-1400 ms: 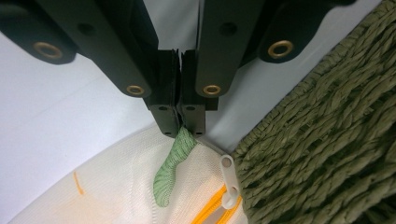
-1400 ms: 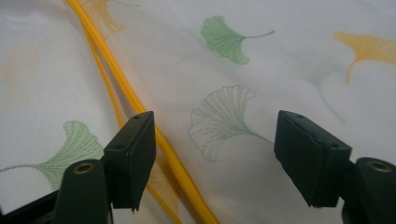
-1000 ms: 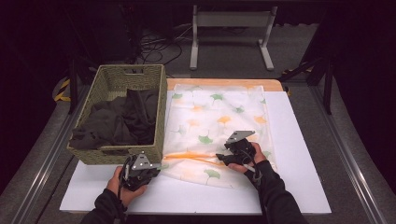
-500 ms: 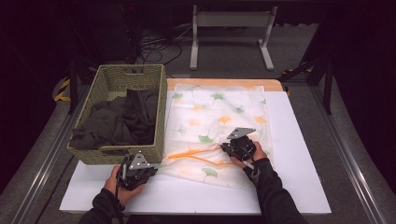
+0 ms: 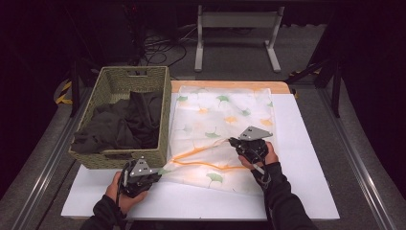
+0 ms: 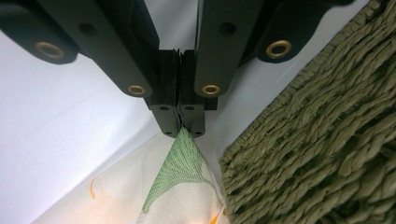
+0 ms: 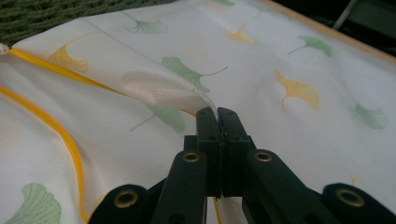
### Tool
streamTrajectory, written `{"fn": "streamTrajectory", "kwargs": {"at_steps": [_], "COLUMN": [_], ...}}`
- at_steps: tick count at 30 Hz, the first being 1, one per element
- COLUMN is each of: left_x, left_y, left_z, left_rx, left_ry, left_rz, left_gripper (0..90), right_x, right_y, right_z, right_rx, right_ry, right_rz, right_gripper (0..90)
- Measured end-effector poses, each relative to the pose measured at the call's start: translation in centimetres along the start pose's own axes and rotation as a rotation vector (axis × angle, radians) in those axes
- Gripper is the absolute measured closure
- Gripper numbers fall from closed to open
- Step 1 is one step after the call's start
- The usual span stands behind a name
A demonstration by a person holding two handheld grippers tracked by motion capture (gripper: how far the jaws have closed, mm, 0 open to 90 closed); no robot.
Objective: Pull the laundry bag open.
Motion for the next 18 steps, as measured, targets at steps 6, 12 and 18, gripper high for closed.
{"fn": "streamTrajectory", "kwargs": {"at_steps": [6,12,18], "left_x": [-0.4,-1.8,-3.5], "left_y": [-0.1,-0.2,0.1], "left_z": [-0.4,0.0,0.5], "left_rx": [-0.016,0.032,0.085], "left_ry": [0.012,0.009,-0.005], "left_rz": [0.028,0.070,0.136], "left_gripper": [84.4,60.5,42.2], "right_x": [-0.2,-0.4,-0.6], "right_y": [1.7,2.9,3.3], "right_z": [-0.3,0.0,0.1], "right_rx": [-0.023,-0.015,-0.009], "right_ry": [-0.006,-0.026,-0.036], "right_rz": [0.036,0.083,0.104], "right_gripper": [89.3,89.3,89.3]}}
Point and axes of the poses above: each handheld gripper's, and its own axes: x roughly forward along the jaws, y roughly out of its top, z roughly to its right, the point moved 4 cm from there along x, roughly forward along the jaws, and after that the axes turned 12 degrees about z, right-handed, at the moved point
